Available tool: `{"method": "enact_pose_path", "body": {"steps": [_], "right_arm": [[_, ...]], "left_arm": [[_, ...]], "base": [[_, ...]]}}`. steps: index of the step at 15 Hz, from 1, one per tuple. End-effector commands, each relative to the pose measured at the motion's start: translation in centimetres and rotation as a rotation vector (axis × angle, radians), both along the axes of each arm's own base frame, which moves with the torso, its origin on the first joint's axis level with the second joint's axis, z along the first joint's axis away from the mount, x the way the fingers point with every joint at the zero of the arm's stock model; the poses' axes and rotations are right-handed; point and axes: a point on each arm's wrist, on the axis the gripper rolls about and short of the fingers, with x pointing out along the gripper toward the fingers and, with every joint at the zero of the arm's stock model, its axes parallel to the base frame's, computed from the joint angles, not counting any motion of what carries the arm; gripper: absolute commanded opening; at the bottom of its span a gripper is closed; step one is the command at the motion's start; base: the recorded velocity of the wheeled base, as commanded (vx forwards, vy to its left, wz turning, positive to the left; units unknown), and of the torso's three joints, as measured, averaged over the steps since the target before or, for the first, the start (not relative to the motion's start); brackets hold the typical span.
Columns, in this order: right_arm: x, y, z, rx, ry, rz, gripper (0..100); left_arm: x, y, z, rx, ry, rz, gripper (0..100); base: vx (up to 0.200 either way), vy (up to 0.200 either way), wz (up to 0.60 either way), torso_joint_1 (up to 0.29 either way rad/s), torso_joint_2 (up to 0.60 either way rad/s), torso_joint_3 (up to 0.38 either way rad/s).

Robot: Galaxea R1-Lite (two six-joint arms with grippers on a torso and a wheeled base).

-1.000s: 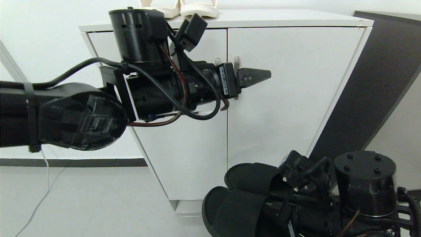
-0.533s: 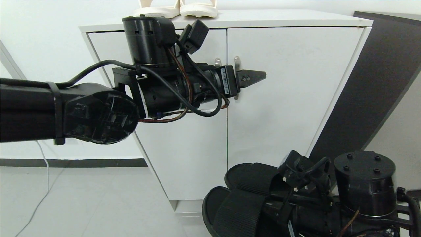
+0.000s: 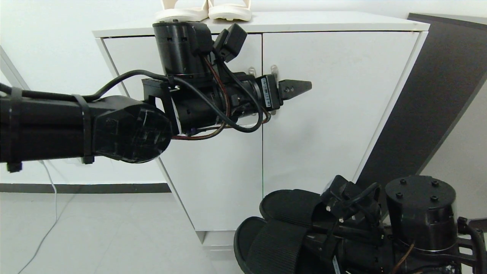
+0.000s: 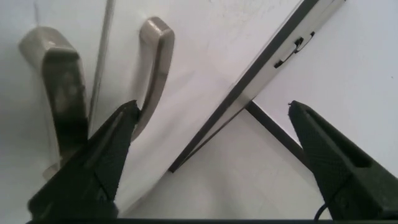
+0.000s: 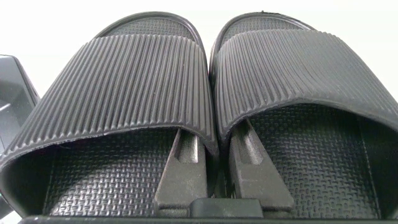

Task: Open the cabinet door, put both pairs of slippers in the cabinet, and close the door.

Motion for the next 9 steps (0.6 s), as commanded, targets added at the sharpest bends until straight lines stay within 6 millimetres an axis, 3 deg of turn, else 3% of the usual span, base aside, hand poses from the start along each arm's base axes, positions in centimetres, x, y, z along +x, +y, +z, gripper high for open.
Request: {"method": "enact_pose_path", "body": {"steps": [1,9], "right_arm": [[0.0,0.0,0.0,-0.001,0.001,0.002,0],[-1.0,-0.4,-0.3,0.033,0.01,0.101,0]], "left_arm": [[0.1,0.0,-0.1,0.0,0.001,0.005,0],[-3.2,2.0,0.4,-0.003,-0.004,-0.014,0]], "base": [[0.0,0.0,0.0,0.0,0.0,0.0],[0.0,0.0,0.0,0.0,0.0,0.0]]}}
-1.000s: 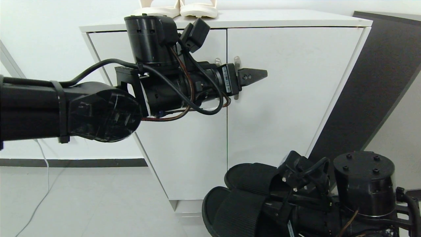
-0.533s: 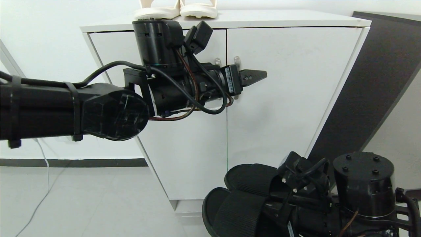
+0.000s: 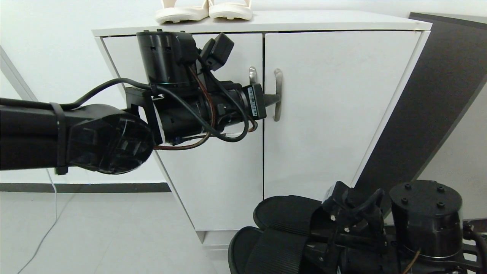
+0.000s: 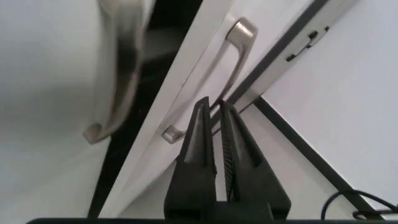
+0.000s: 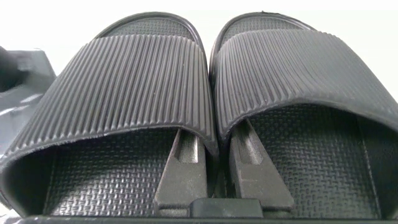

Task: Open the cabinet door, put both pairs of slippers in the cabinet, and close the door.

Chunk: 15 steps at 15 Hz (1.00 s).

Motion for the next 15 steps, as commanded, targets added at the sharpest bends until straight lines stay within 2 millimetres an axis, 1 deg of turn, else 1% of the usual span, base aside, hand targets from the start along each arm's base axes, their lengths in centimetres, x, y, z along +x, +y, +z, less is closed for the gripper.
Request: {"method": "enact_pose_path", "body": {"steps": [1,2,4,5,6,8,9,11,15], "right_arm": [[-0.6,-0.5,-0.1,0.009,-0.009,0.034,0],[-0.9,-0.7,-0.4,0.004,-0.024,0.083,0],[-1.0,-0.9,-0.7,-0.009,-0.033,0.101,0],[-1.0,-0.9,-0.7,-0.009,-0.033,0.102,0],[-1.1,-0.9,-0.7,-0.008,-0.03,0.111,0],[-1.1,-0.9,-0.7,-0.004,-0.026,0.128,0],[-1.2,-0.8,-0.8,-0.006,-0.024,0.133,0],[-1.2,-0.7,-0.8,-0.008,-0.03,0.138,0],[-1.2,-0.7,-0.7,-0.009,-0.038,0.139,0]], "left_arm": [[-1.3,0.6,0.7,-0.017,-0.022,-0.01,0],[-1.8,0.7,0.6,-0.021,-0.027,-0.016,0],[-2.8,0.9,0.5,-0.018,-0.023,-0.028,0],[-3.2,1.2,0.4,-0.015,-0.02,-0.03,0],[-4.2,1.5,0.4,-0.013,-0.018,-0.041,0],[-5.5,2.5,0.8,-0.02,-0.025,-0.044,0],[-5.6,2.7,1.0,-0.025,-0.029,-0.039,0],[-4.9,3.2,1.2,-0.03,-0.032,-0.013,0],[-3.4,2.3,1.7,-0.042,-0.048,-0.001,0]], "base": [[0.0,0.0,0.0,0.0,0.0,0.0],[0.0,0.0,0.0,0.0,0.0,0.0],[0.0,0.0,0.0,0.0,0.0,0.0],[0.0,0.0,0.0,0.0,0.0,0.0],[0.0,0.0,0.0,0.0,0.0,0.0],[0.0,0.0,0.0,0.0,0.0,0.0],[0.0,0.0,0.0,0.0,0.0,0.0],[0.0,0.0,0.0,0.0,0.0,0.0],[0.0,0.0,0.0,0.0,0.0,0.0]]}}
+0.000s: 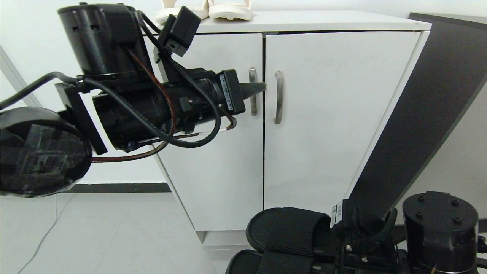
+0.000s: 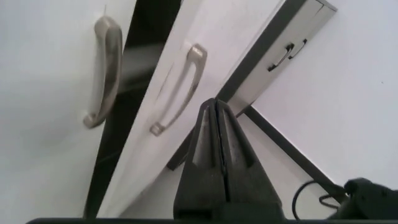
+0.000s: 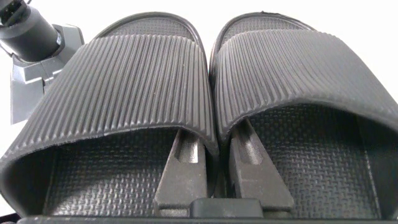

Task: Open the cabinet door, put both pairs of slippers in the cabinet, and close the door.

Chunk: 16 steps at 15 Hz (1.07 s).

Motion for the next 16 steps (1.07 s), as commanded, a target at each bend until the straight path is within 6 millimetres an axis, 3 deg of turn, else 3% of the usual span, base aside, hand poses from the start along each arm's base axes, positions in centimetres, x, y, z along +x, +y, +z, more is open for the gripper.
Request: {"method": "enact_pose_path", "body": {"steps": [1,4,9,16], "right_arm": [[0.0,0.0,0.0,0.002,-0.002,0.001,0],[-0.2,0.1,0.0,0.001,-0.003,0.008,0],[-0.1,0.1,-0.1,-0.003,0.002,0.007,0],[-0.1,0.2,-0.1,-0.005,0.001,0.008,0]], "left_arm": [[1.0,-0.5,-0.2,0.003,0.004,0.007,0],[3.3,-0.2,-0.8,0.01,0.014,0.054,0],[5.1,0.4,-0.9,-0.007,0.032,0.091,0],[7.0,-0.8,-1.0,-0.014,0.024,0.089,0]], "base": [[0.0,0.0,0.0,0.0,0.0,0.0],[0.0,0.0,0.0,0.0,0.0,0.0],[0.0,0.0,0.0,0.0,0.0,0.0],[0.0,0.0,0.0,0.0,0.0,0.0]]}}
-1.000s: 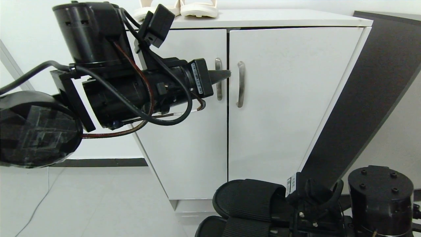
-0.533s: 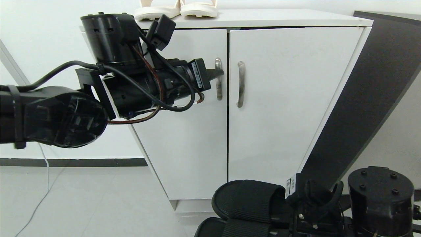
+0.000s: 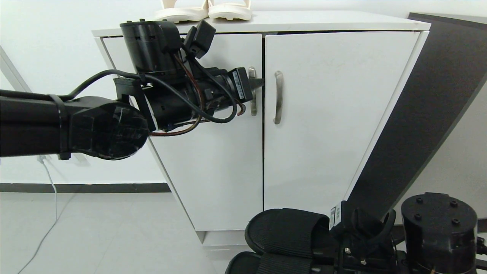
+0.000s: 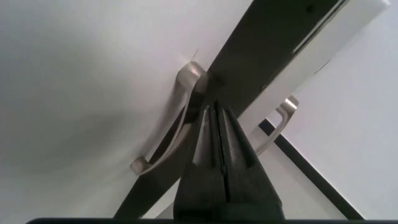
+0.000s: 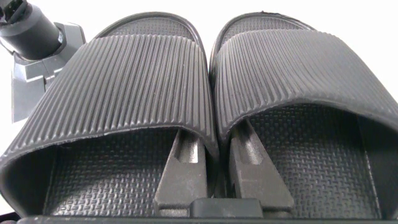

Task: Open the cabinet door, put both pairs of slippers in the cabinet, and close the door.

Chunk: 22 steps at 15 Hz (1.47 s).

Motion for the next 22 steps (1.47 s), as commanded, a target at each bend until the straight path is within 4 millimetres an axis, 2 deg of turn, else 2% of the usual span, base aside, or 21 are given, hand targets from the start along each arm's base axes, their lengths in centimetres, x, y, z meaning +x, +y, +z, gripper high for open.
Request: {"method": "enact_pose_path", "body": {"steps": [1,6,9,11,13,14,15,16,17,20,22], "right_arm": [[0.0,0.0,-0.1,-0.003,0.002,0.001,0],[-0.3,0.2,-0.2,-0.008,0.007,0.016,0],[-1.0,0.4,-0.5,-0.017,0.013,0.042,0],[-1.6,0.4,-0.8,-0.027,0.02,0.064,0],[-2.2,0.5,-1.0,-0.036,0.024,0.089,0],[-2.2,0.5,-1.0,-0.036,0.024,0.089,0],[-2.4,0.5,-1.2,-0.044,0.015,0.103,0],[-2.5,0.4,-1.3,-0.054,0.01,0.107,0],[-2.5,0.4,-1.3,-0.054,0.009,0.106,0],[-2.4,0.5,-1.4,-0.056,0.009,0.101,0],[-2.3,0.5,-1.4,-0.058,0.01,0.098,0]], "left_arm": [[0.5,-0.3,-0.2,0.002,0.004,0.004,0],[0.6,-0.4,-0.1,-0.003,-0.001,0.001,0],[0.3,-0.6,0.0,-0.009,-0.005,-0.01,0],[-0.6,-1.7,-0.3,0.001,0.002,-0.047,0],[-3.9,-4.1,-0.6,-0.007,-0.019,-0.155,0],[-3.9,-4.1,-0.6,-0.007,-0.019,-0.155,0],[-6.7,-7.0,-0.7,-0.058,-0.086,-0.265,0],[-6.8,-7.0,-0.3,-0.084,-0.116,-0.263,0],[-6.6,-6.8,-0.3,-0.085,-0.119,-0.251,0],[-2.4,-2.4,-0.3,-0.068,-0.108,-0.089,0],[-0.6,-1.3,-0.8,-0.048,-0.071,-0.042,0]], "base": [[0.0,0.0,0.0,0.0,0.0,0.0],[0.0,0.0,0.0,0.0,0.0,0.0],[-0.2,0.0,0.0,0.009,0.0,-0.004],[-0.2,0.0,0.0,0.0,0.0,0.0],[-0.2,0.0,0.0,0.005,0.01,0.005],[0.0,0.0,0.0,0.0,0.0,0.0],[0.0,0.0,0.0,0.0,0.0,0.0],[0.0,0.0,0.0,0.0,0.0,0.0],[0.0,0.0,0.0,0.0,0.0,0.0],[0.0,0.0,0.0,0.0,0.0,0.0],[0.0,0.0,0.0,0.0,0.0,0.0]]}}
